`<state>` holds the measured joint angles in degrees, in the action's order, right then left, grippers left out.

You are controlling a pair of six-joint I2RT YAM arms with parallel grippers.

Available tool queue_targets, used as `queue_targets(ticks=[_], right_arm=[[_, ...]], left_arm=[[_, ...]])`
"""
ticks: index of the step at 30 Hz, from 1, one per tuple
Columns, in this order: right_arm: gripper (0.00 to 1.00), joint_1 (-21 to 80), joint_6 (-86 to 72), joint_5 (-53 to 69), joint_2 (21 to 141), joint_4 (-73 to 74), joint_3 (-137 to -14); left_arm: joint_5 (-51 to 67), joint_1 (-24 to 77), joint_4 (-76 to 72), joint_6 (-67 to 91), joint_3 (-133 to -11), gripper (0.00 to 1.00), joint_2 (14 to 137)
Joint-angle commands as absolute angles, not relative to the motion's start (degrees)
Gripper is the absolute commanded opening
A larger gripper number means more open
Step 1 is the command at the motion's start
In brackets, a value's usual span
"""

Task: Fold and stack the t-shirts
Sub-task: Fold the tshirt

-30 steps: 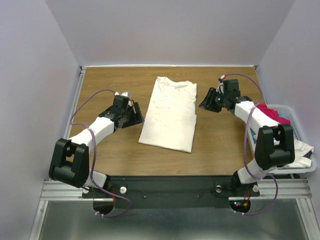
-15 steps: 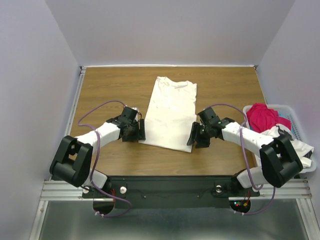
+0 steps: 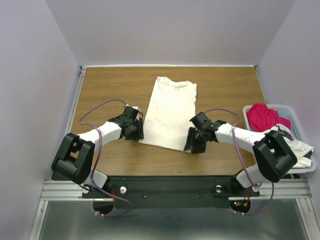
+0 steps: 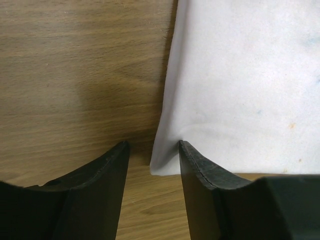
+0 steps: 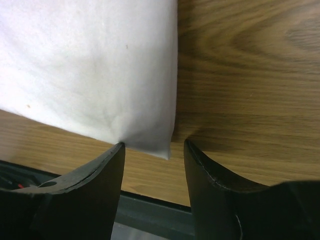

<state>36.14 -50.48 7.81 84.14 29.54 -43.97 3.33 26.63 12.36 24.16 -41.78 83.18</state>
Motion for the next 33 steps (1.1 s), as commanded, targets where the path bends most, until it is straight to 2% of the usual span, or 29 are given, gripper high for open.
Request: queue_targets(ticks=[1, 18, 20, 22, 25, 26, 33], right_arm=[[0.56, 37.09, -51.94, 5.28, 85.60, 28.74, -43.95], [0.39, 37.53, -51.59, 2.55, 88.06, 28.56, -43.33], [0.35, 37.62, -51.16, 2.37, 88.42, 28.57, -43.42], [0.26, 37.62, -50.45, 2.02, 89.03, 28.65, -43.85], [0.13, 37.53, -48.79, 1.76, 88.86, 30.22, -44.91], [0.01, 37.44, -46.78, 1.15, 87.99, 31.63, -46.13], [0.01, 36.91, -37.45, 1.83, 83.25, 52.69, -53.07]], left_arm=[[3.60, 27.33, 13.62, 23.64, -40.08, 0.52, 85.78], [3.08, 31.11, 15.82, 23.38, -40.08, 0.50, 88.59], [2.73, 31.90, 16.35, 23.64, -40.87, 0.45, 89.38], [2.55, 32.25, 16.96, 23.64, -41.57, 0.30, 90.35], [4.74, 32.34, 18.10, 23.64, -42.45, 0.00, 89.74], [5.44, 32.34, 19.67, 23.90, -42.97, 0.00, 88.52], [8.59, 32.34, 30.30, 22.60, -44.04, 0.00, 79.47]])
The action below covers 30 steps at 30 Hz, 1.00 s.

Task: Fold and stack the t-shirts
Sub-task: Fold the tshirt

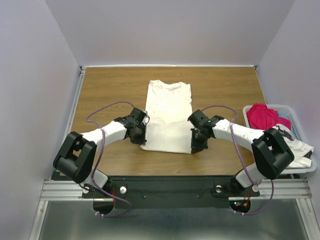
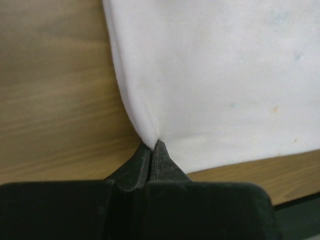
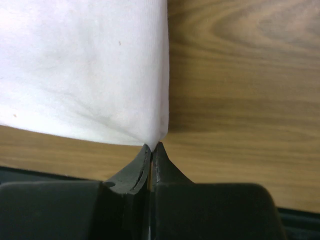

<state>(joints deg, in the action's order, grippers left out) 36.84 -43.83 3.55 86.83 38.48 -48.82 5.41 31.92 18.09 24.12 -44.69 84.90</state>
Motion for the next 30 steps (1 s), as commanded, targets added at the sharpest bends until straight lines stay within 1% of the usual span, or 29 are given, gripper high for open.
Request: queue_targets(ticks=[1, 3, 7, 10, 12, 16, 17, 21, 24, 27, 30], right_arm=[[0.01, 36.91, -36.48, 2.80, 82.62, 54.65, -53.78], [0.01, 36.91, -34.55, 5.52, 80.26, 60.87, -55.62], [0.01, 36.91, -32.96, 7.99, 76.30, 68.79, -59.14], [0.00, 36.91, -32.43, 7.12, 75.50, 73.11, -62.92], [0.01, 36.91, -31.64, 5.81, 76.37, 74.79, -67.83], [0.01, 36.04, -29.89, 0.36, 81.37, 78.74, -77.76], [0.01, 35.51, -28.93, -1.30, 82.26, 79.10, -81.70], [0.01, 31.56, -25.06, -4.39, 86.29, 78.49, -89.36], [0.01, 28.83, -22.15, -7.11, 89.37, 77.70, -93.42], [0.01, 26.28, -19.78, -6.42, 91.84, 74.20, -98.34], [0.01, 24.70, -18.55, -5.80, 93.42, 71.82, -99.75]], left_arm=[[9.66, 32.43, 31.54, 22.59, -43.51, 0.00, 78.24], [12.03, 32.61, 35.13, 22.76, -41.67, 0.00, 73.67], [15.20, 32.61, 39.45, 25.92, -38.68, 0.00, 64.97], [17.84, 32.61, 41.74, 29.00, -39.54, 0.00, 59.78], [18.02, 32.52, 42.53, 30.58, -40.69, 0.00, 57.67], [14.42, 31.99, 42.72, 30.24, -46.12, 0.00, 59.15], [13.02, 30.69, 42.11, 29.97, -46.93, 0.00, 60.54], [10.64, 26.21, 37.64, 27.95, -50.44, 0.00, 64.23], [9.41, 24.09, 33.16, 26.72, -52.73, 0.00, 68.27], [8.53, 22.33, 29.99, 24.88, -57.20, 0.00, 73.28], [8.09, 21.97, 27.26, 23.39, -59.93, 0.00, 77.24]])
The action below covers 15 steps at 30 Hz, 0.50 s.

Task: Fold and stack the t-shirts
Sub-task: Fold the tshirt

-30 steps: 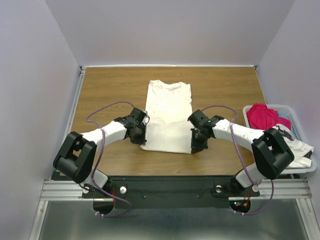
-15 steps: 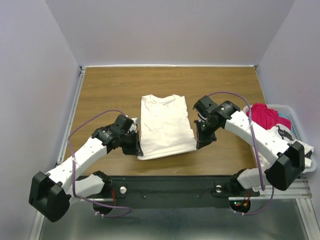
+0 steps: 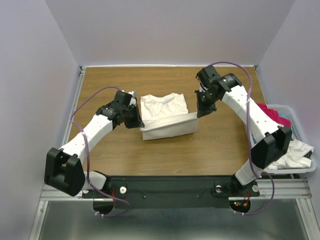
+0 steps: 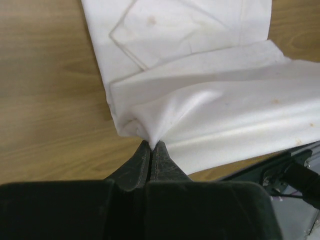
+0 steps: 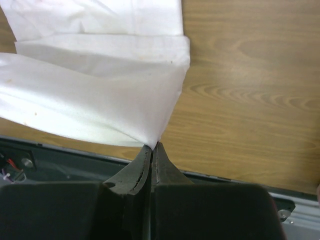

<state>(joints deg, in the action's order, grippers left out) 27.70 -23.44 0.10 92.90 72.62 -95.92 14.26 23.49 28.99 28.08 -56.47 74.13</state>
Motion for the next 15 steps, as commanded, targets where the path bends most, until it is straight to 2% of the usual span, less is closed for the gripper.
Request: queue_targets(ticks=[1, 5, 15], right_arm=[[0.01, 24.26, -18.02, -5.80, 94.56, 70.24, -100.89], [0.01, 23.64, -16.79, -5.45, 98.16, 66.63, -103.79], [0.00, 22.06, -11.17, -7.12, 111.35, 63.72, -122.33]], left_arm=[[7.65, 21.45, 27.07, 23.20, -61.94, 0.00, 78.21], [6.68, 20.04, 26.11, 22.50, -66.09, 0.00, 81.82], [6.24, 17.41, 20.22, 23.64, -69.87, 0.00, 89.81]])
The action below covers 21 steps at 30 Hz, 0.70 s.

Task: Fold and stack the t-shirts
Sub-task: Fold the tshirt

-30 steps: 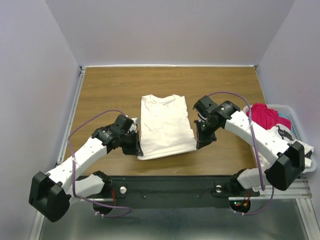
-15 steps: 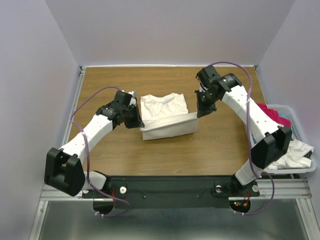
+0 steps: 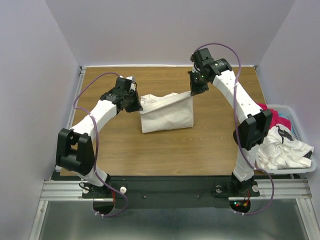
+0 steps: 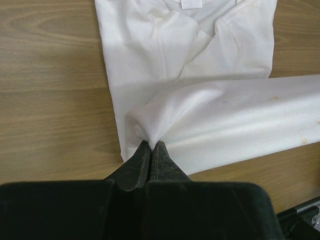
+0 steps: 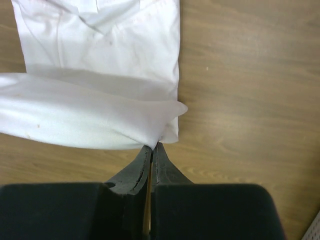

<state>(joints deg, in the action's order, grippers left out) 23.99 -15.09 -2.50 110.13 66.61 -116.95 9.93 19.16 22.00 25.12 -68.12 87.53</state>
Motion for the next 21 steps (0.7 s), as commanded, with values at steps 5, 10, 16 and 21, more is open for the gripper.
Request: queue_targets(ticks=[5, 10, 16, 21], right_arm=[[0.01, 21.09, -9.50, -5.71, 118.47, 59.68, -126.03], [0.00, 20.39, -9.93, -3.87, 123.74, 55.91, -124.99], [0.01, 19.69, -11.60, -5.45, 126.91, 49.49, -120.59], [0.01, 19.51, -13.09, -6.06, 124.38, 48.43, -119.10]], left_arm=[[6.50, 14.94, 17.49, 23.47, -71.01, 0.00, 94.74], [5.63, 14.06, 14.24, 22.24, -73.65, 0.00, 100.71], [4.40, 13.80, 11.69, 20.92, -76.55, 0.00, 106.17], [6.24, 13.89, 10.46, 20.83, -77.87, 0.00, 105.21]])
